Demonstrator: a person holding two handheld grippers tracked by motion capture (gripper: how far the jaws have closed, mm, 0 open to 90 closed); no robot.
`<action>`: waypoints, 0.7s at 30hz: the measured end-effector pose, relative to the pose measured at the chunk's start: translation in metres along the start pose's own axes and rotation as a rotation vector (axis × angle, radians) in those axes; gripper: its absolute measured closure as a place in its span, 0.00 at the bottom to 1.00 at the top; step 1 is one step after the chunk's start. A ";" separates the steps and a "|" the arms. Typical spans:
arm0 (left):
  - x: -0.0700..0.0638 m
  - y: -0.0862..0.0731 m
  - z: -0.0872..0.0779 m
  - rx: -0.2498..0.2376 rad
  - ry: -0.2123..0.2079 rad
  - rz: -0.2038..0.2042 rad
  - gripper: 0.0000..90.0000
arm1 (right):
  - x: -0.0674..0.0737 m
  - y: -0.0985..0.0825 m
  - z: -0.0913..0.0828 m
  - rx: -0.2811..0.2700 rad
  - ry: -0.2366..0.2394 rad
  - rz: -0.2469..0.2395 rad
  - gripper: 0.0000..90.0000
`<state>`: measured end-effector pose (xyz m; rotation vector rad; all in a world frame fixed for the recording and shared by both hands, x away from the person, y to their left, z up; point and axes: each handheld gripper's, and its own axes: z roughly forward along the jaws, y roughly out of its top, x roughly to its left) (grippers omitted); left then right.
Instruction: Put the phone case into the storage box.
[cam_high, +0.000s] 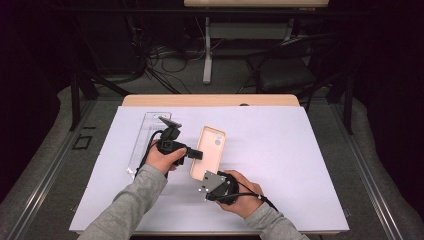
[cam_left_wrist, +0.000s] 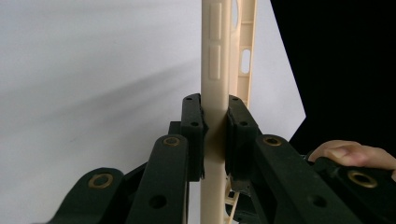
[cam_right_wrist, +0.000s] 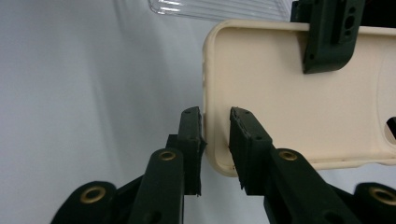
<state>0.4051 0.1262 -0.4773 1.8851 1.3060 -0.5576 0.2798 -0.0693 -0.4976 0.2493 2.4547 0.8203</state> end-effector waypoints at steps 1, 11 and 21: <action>0.000 0.000 0.000 -0.004 0.001 -0.001 0.90 | 0.000 0.000 0.000 -0.001 -0.002 0.000 0.81; 0.002 -0.002 -0.004 -0.035 0.023 0.031 0.90 | -0.002 0.001 -0.005 -0.039 -0.023 0.017 0.74; -0.002 -0.005 -0.010 -0.087 0.070 0.094 0.90 | -0.004 0.001 -0.007 -0.051 -0.025 0.045 0.66</action>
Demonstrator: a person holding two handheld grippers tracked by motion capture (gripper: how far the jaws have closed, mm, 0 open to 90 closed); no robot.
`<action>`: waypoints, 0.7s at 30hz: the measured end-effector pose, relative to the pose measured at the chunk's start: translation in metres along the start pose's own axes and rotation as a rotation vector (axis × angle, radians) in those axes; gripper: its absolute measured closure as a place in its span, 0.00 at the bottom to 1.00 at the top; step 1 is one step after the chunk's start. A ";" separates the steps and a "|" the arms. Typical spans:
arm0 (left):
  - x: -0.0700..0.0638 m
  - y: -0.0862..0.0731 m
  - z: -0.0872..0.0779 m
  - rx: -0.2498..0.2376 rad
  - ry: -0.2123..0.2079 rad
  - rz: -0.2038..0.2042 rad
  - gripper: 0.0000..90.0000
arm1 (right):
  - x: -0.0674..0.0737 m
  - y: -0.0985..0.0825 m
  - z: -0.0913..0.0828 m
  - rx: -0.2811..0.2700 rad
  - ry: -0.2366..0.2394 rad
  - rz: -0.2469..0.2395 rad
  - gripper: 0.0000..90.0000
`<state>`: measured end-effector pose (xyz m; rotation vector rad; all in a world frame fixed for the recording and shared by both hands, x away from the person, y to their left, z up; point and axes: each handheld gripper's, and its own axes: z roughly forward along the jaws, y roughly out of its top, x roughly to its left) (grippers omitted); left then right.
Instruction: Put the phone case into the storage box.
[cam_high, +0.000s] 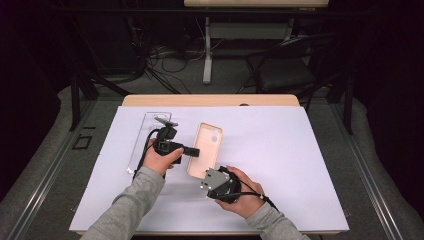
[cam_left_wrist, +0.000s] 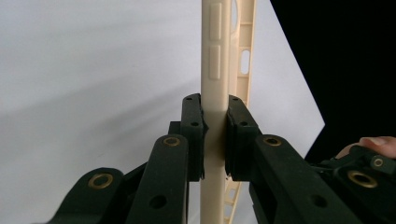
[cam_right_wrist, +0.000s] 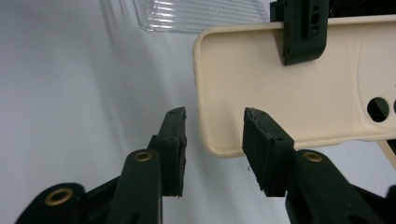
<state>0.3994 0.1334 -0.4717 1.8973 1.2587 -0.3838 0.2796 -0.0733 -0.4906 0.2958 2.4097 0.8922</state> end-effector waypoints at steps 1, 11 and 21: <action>-0.001 -0.001 -0.001 -0.009 0.001 0.005 0.90 | 0.000 0.000 0.000 -0.003 0.000 0.003 0.65; 0.000 -0.005 -0.009 -0.073 0.007 0.042 0.90 | -0.004 0.000 -0.001 -0.006 -0.015 0.042 0.57; 0.000 -0.010 -0.017 -0.129 0.034 0.085 0.90 | -0.007 -0.001 0.000 -0.007 -0.022 0.065 0.51</action>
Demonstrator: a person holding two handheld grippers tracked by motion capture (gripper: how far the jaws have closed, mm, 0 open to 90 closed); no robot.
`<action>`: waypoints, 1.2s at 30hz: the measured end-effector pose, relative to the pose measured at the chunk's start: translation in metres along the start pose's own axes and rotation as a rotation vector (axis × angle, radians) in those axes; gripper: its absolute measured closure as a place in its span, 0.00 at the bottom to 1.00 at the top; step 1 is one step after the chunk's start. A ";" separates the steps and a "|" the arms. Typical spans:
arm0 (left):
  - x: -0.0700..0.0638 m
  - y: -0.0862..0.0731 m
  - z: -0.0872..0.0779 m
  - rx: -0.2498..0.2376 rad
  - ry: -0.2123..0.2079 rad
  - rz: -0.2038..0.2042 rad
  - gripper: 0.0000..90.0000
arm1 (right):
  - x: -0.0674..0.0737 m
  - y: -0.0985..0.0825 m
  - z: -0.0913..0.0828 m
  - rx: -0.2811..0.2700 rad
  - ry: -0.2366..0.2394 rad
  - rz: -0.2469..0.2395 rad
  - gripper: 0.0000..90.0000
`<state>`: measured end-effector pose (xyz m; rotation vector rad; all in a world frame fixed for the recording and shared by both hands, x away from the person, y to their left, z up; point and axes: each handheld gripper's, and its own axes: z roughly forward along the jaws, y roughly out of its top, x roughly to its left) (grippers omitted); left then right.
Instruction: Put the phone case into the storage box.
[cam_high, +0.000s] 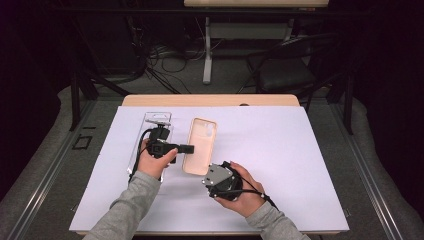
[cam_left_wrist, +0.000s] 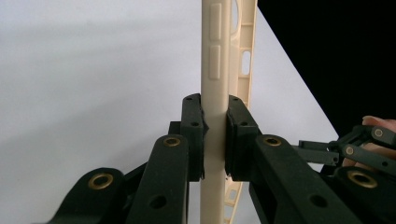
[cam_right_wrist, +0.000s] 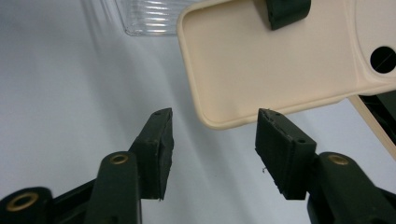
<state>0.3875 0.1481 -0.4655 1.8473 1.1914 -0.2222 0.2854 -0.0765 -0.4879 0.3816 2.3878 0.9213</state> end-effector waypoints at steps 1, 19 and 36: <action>0.000 0.000 -0.001 -0.003 -0.004 0.003 0.90 | 0.000 0.000 -0.001 0.009 -0.001 0.009 0.51; 0.003 -0.010 -0.018 -0.086 0.007 0.048 0.90 | -0.012 0.000 0.000 0.013 0.004 0.065 0.49; 0.003 -0.022 -0.037 -0.178 0.009 0.127 0.90 | -0.025 0.001 0.001 0.007 0.034 0.155 0.45</action>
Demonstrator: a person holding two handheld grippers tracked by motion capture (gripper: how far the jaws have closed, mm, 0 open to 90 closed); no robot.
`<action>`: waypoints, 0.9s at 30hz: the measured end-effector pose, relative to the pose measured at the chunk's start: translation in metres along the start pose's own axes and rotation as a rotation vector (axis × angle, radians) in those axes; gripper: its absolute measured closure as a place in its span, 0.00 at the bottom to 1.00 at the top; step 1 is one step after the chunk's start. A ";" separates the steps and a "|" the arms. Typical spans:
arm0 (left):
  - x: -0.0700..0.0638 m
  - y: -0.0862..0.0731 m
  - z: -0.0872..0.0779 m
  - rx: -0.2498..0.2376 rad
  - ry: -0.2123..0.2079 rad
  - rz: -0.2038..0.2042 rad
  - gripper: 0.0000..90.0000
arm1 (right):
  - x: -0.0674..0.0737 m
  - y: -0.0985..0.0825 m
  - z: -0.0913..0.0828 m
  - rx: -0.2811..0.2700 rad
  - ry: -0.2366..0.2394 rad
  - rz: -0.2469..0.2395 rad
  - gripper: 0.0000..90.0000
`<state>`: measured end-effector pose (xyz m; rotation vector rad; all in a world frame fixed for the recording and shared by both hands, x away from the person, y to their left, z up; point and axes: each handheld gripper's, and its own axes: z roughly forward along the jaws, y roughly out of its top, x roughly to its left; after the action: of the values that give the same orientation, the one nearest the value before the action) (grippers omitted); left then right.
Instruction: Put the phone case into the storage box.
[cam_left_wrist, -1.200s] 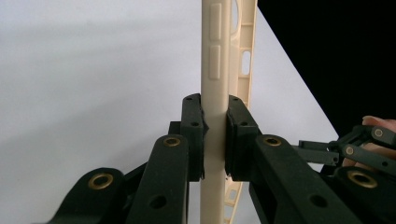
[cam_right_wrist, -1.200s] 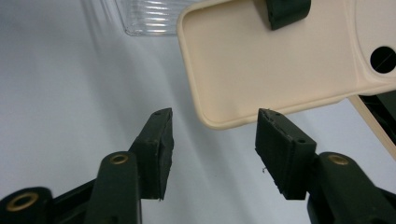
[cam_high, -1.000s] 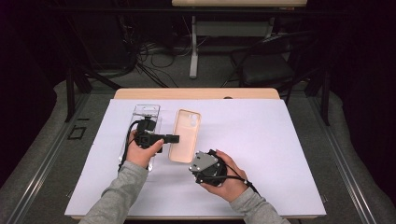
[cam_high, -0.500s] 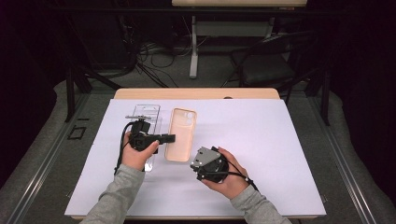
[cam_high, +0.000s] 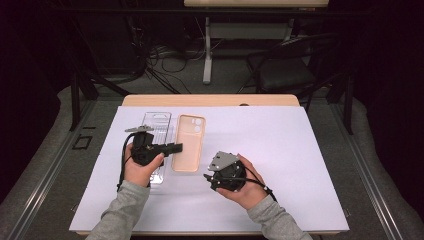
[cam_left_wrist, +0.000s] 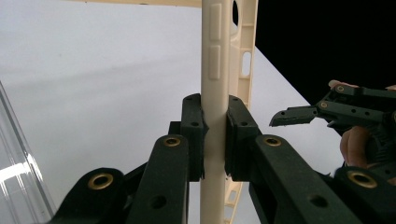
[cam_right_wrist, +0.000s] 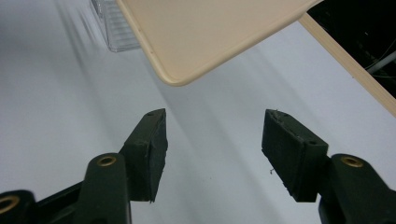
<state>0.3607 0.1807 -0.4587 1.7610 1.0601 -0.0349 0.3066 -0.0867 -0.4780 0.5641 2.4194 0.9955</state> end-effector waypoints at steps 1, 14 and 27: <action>0.000 0.000 -0.001 -0.005 -0.001 0.001 0.90 | -0.002 0.000 0.000 -0.009 0.001 0.000 0.45; -0.004 -0.003 -0.005 -0.029 0.000 0.036 0.90 | -0.018 0.014 -0.010 -0.053 -0.009 0.101 0.40; -0.006 -0.009 -0.005 -0.046 -0.008 0.049 0.90 | -0.033 0.013 -0.013 -0.091 0.050 0.239 0.37</action>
<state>0.3490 0.1819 -0.4601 1.7436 1.0038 0.0128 0.3283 -0.1029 -0.4521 0.8191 2.3747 1.2247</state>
